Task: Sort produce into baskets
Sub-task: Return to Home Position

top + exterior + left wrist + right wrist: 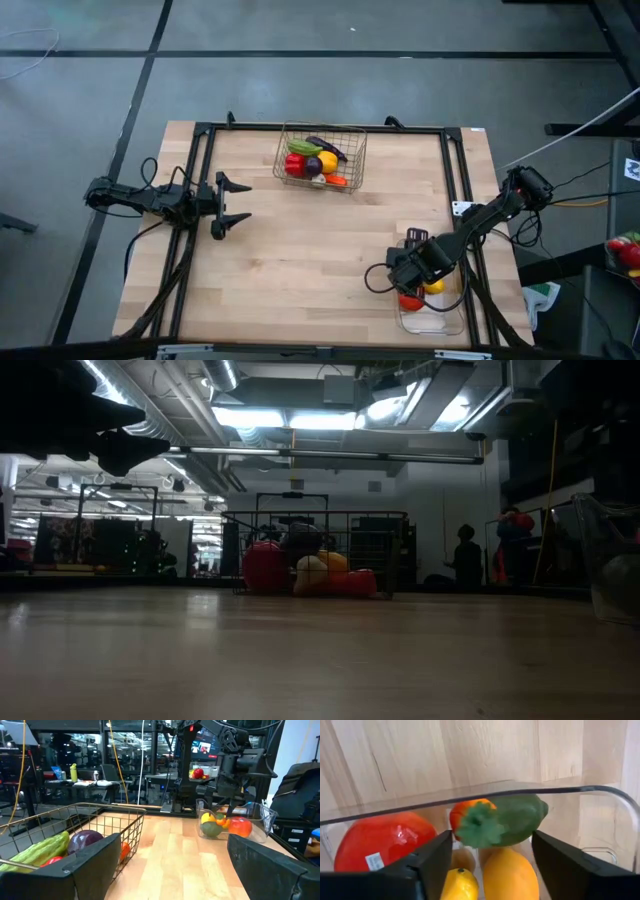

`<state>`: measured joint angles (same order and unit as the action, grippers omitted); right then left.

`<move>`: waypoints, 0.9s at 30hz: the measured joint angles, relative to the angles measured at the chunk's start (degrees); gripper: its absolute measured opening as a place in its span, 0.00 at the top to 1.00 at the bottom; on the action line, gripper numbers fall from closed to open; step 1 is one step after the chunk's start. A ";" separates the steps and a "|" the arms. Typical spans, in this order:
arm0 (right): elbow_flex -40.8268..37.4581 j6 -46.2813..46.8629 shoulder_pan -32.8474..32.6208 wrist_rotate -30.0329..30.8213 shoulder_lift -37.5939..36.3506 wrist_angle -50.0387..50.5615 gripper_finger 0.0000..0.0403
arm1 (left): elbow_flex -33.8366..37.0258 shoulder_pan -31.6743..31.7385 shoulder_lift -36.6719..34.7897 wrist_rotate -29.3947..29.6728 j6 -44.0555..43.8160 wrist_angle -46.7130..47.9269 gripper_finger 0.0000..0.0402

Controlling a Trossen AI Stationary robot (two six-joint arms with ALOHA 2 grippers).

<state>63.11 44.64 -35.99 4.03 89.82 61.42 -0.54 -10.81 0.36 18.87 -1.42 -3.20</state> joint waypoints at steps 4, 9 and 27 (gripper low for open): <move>0.00 -0.59 0.00 0.00 0.00 0.00 0.22 | 0.00 0.00 0.00 0.00 0.00 0.02 0.10; 0.25 -2.91 0.09 -1.14 0.00 0.12 0.07 | 0.00 0.00 0.00 0.00 -0.19 0.00 0.10; 0.24 -9.16 0.00 24.71 -24.58 -1.45 0.06 | 0.00 -0.02 0.00 0.00 -0.06 0.00 0.10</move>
<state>63.35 35.48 -35.99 28.75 65.25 59.97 -0.54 -10.83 0.36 18.87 -1.48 -3.20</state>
